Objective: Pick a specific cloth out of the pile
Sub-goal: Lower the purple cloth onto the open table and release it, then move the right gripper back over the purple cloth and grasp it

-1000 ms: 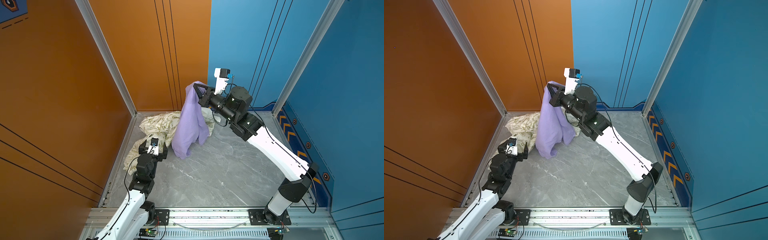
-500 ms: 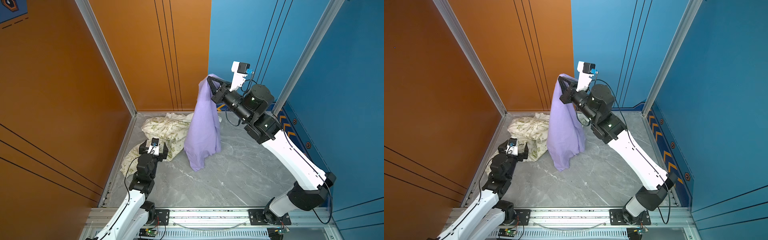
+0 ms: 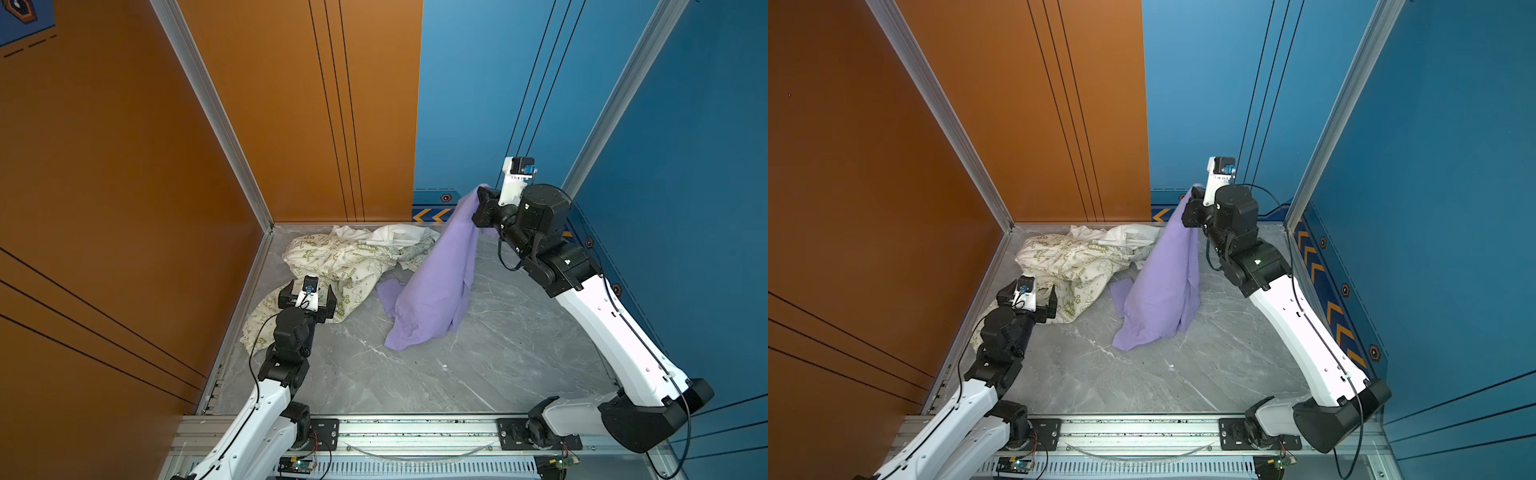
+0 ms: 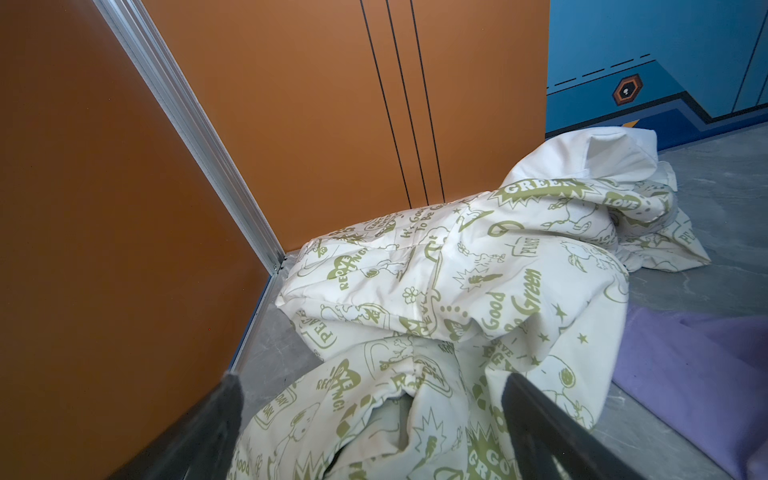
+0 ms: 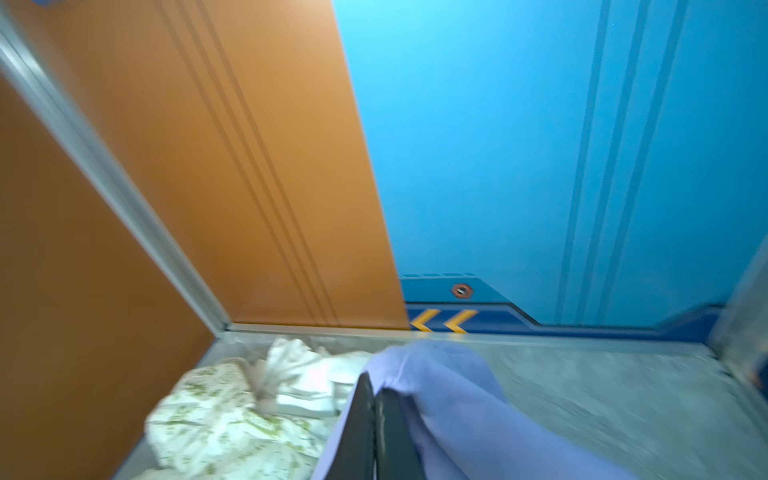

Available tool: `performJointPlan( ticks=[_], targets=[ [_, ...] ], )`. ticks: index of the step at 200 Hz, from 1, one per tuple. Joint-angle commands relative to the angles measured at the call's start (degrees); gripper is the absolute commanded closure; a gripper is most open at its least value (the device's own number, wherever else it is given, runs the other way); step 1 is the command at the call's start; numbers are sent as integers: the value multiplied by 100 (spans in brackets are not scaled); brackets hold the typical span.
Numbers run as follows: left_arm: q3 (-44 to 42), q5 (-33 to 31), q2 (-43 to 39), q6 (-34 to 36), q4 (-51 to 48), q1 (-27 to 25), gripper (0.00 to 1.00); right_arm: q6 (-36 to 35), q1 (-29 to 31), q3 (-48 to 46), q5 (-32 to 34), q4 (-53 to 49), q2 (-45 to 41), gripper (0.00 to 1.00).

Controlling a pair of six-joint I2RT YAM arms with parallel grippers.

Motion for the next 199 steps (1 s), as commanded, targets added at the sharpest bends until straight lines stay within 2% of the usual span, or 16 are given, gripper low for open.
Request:
performJointPlan(
  ticks=[1,16,37,55,70,146,172,199],
  targets=[
    [46,-64,-33,66,23,-41,2,-221,-893,-480,413,-719,-264,97],
    [55,-49,-23,66,24,-42,2,-102,-1598,-731,343,-963,-258,91],
    [53,-41,-5,59,23,-42,2,368,-2206,-936,-11,-1165,-288,58],
    [51,-44,-2,60,25,-42,2,547,-2106,-1176,-418,-918,-384,43],
    [60,-26,13,60,22,-42,2,468,-1699,-1239,-423,-839,-320,36],
    [47,-63,-10,68,19,-69,2,-1211,1071,-1265,-316,-1554,1103,28],
    [49,-94,26,68,23,-68,2,-1493,1790,-1296,-168,-1648,1659,26],
    [49,-60,20,53,14,-92,2,-1692,2181,-1212,15,-1648,2248,26]
  ],
)
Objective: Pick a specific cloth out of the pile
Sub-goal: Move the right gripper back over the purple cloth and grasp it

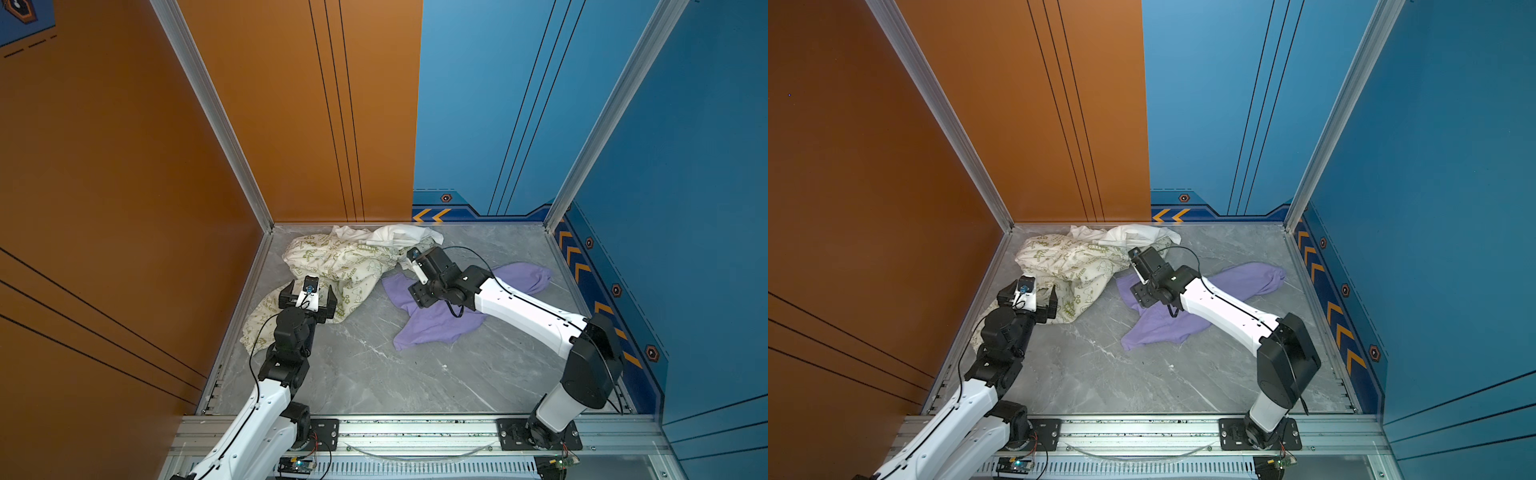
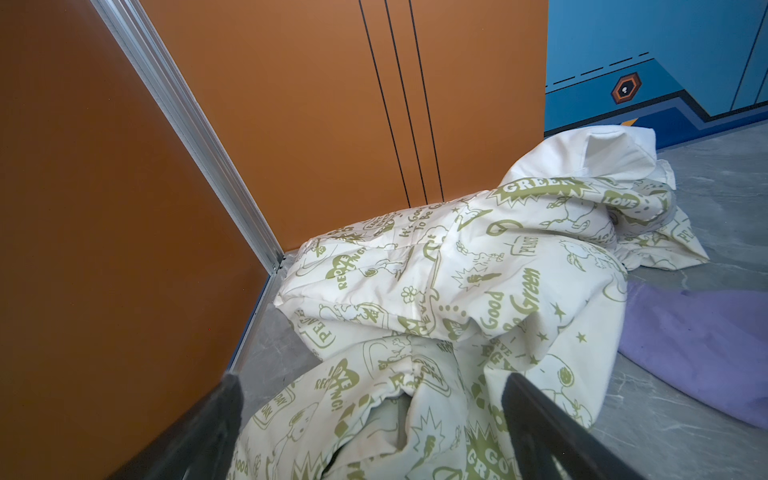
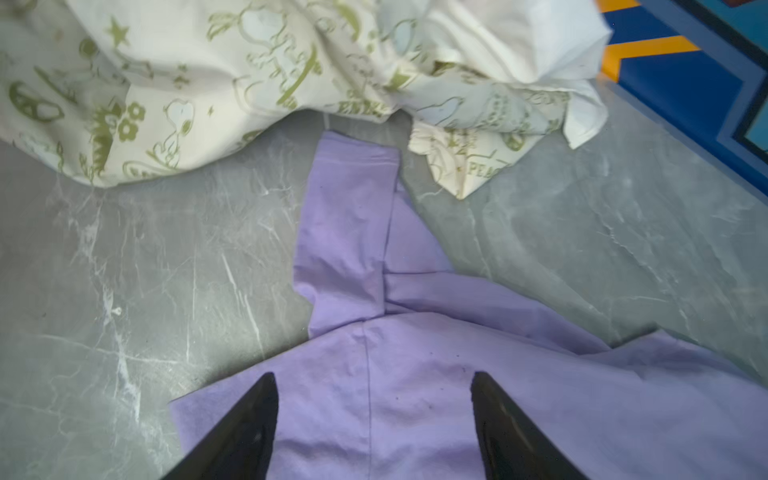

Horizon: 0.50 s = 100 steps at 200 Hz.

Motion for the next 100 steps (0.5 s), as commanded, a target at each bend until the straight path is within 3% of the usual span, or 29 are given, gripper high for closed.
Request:
performJointPlan(
  ticks=[1,66,100],
  targets=[
    [45,-61,-12,51,14,-72,2,-422,226,41,293,-262,345,26],
    [35,-109,-23,42,14,-85,2,-440,418,501,682,-267,1435,27],
    [38,-127,-36,50,19,-82,2,-474,437,747,882,-262,1886,33]
  ],
)
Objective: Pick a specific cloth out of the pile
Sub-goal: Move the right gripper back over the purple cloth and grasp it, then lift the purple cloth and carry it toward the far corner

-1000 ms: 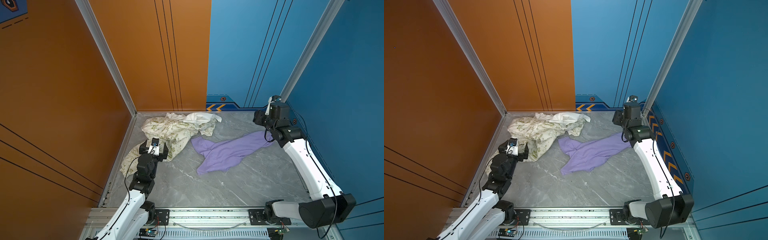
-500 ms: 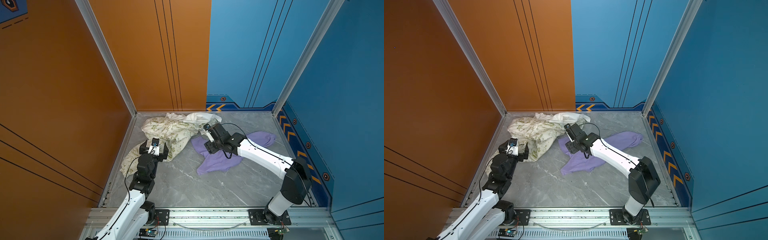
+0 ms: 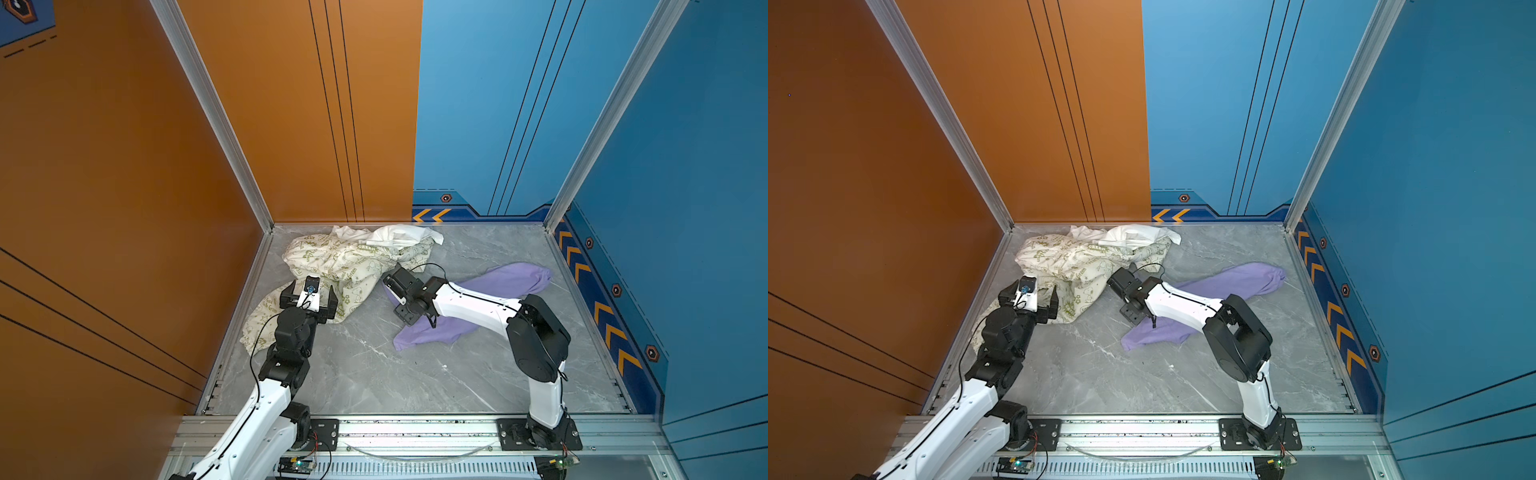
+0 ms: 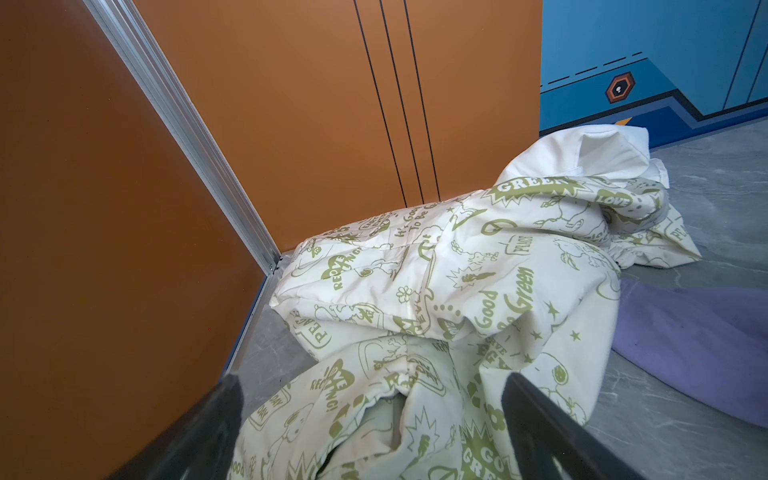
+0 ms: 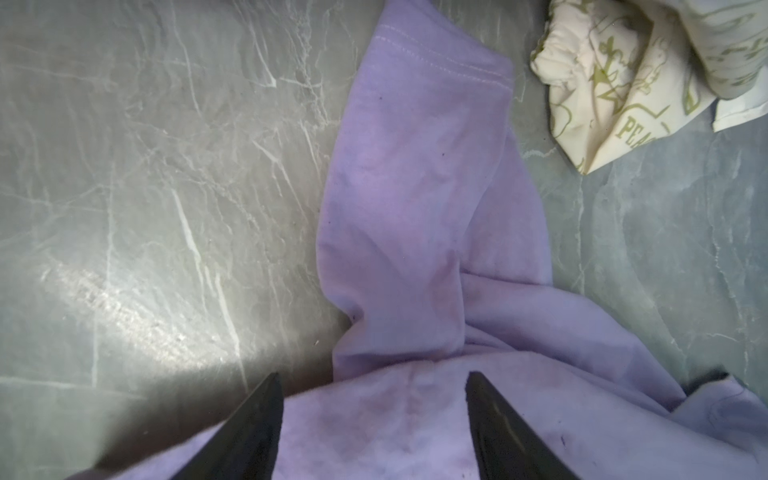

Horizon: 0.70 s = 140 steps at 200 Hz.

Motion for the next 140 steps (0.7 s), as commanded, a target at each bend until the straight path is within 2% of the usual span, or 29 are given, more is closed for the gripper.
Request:
performJointPlan(
  ticks=[1,34,57,97,121,127,140],
  targets=[
    [40,-125,-36,53,19,-34,2,-82,29,251,368,-127,228,33],
    [37,-139,-37,61,17,-37,2,-107,5,405,492,-127,514,40],
    [36,-140,-43,61,21,-41,2,-125,-14,494,502,-127,700,49],
    [41,-140,-42,66,17,-39,2,-88,-110,554,489,-125,715,74],
    [39,-153,-43,61,17,-42,2,-48,-180,552,447,-56,594,95],
    [41,-151,-43,64,17,-41,2,-39,-211,545,414,-17,345,99],
    [40,-154,-42,63,17,-35,2,-29,-281,535,351,88,108,100]
  ],
)
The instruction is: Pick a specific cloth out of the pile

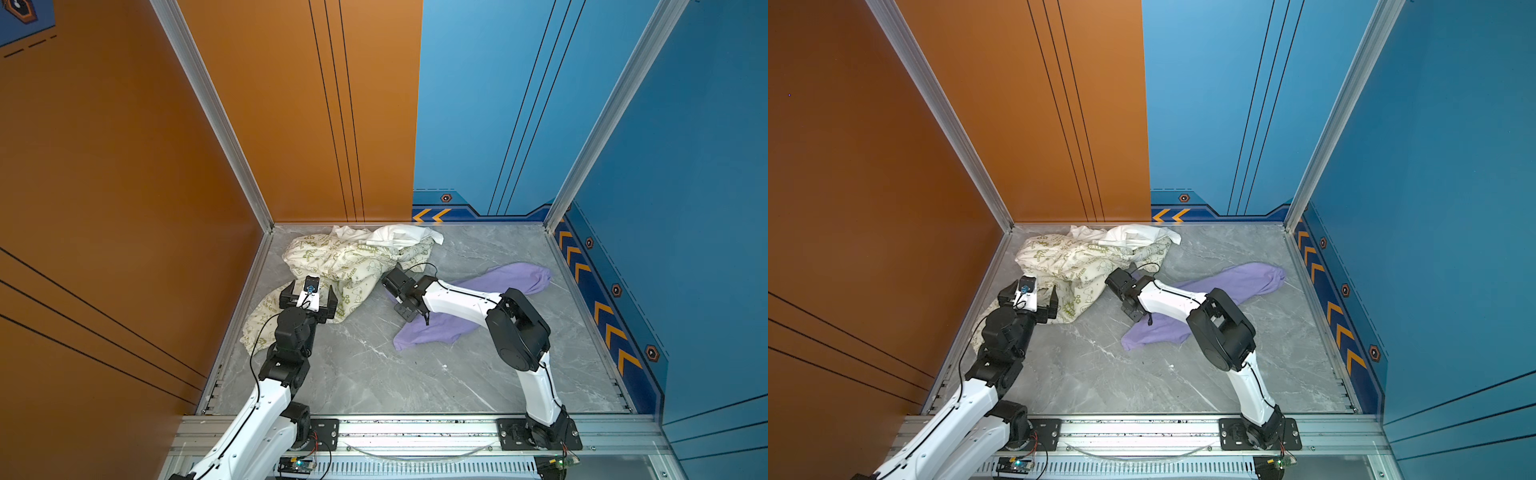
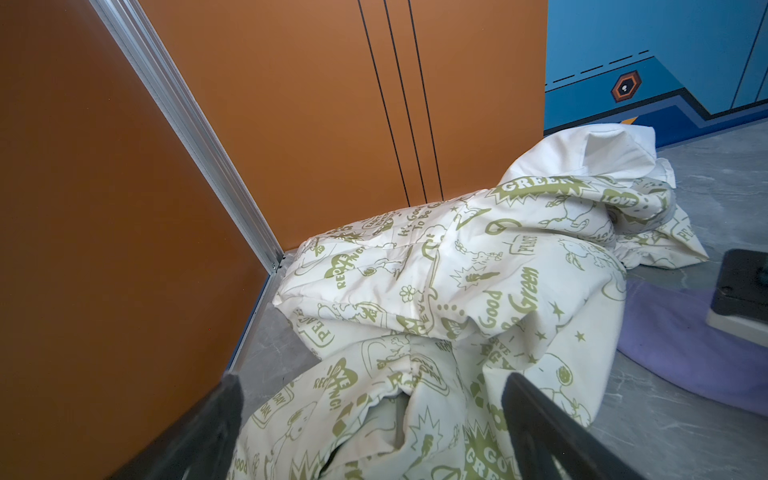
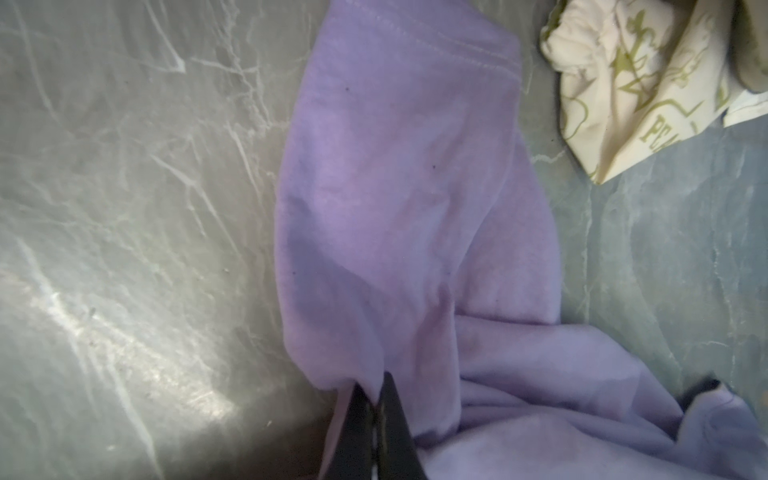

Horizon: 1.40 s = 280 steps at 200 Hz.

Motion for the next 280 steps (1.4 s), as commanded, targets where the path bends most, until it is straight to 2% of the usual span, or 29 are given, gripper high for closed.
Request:
performJointPlan(
  ticks=[1,50,69,97,127,148,179,228,237,245,262,280],
  targets=[
    [37,-95,-43,66,17,-34,2,68,-133,121,-17,101,-586,100],
    [37,-98,-42,75,23,-39,2,15,-697,380,-186,429,-1719,100],
    [41,-92,-34,77,17,-42,2,56,-1348,744,-437,493,-2046,100],
    [49,-64,2,79,21,-36,2,188,-2292,1780,-758,570,-2236,100],
    [52,-74,3,87,20,-27,2,380,-3210,3094,-782,570,-2140,100],
    [50,-72,4,92,19,-32,2,477,-3655,3566,-757,570,-2058,100],
    [46,-56,10,88,24,-33,2,456,-3996,3293,-620,412,-2103,100],
    [50,-50,11,88,17,-37,2,458,-4187,1406,-53,425,-2636,100],
    [45,-56,10,88,21,-38,2,533,-4213,866,43,420,-2797,96],
    [50,-59,12,88,17,-39,2,633,-4240,494,113,420,-2951,87],
    [50,-46,20,88,17,-42,2,849,-4282,-148,29,448,-3281,56],
    [46,-33,28,83,20,-42,2,953,-4294,-511,-131,531,-3578,37]
  ],
)
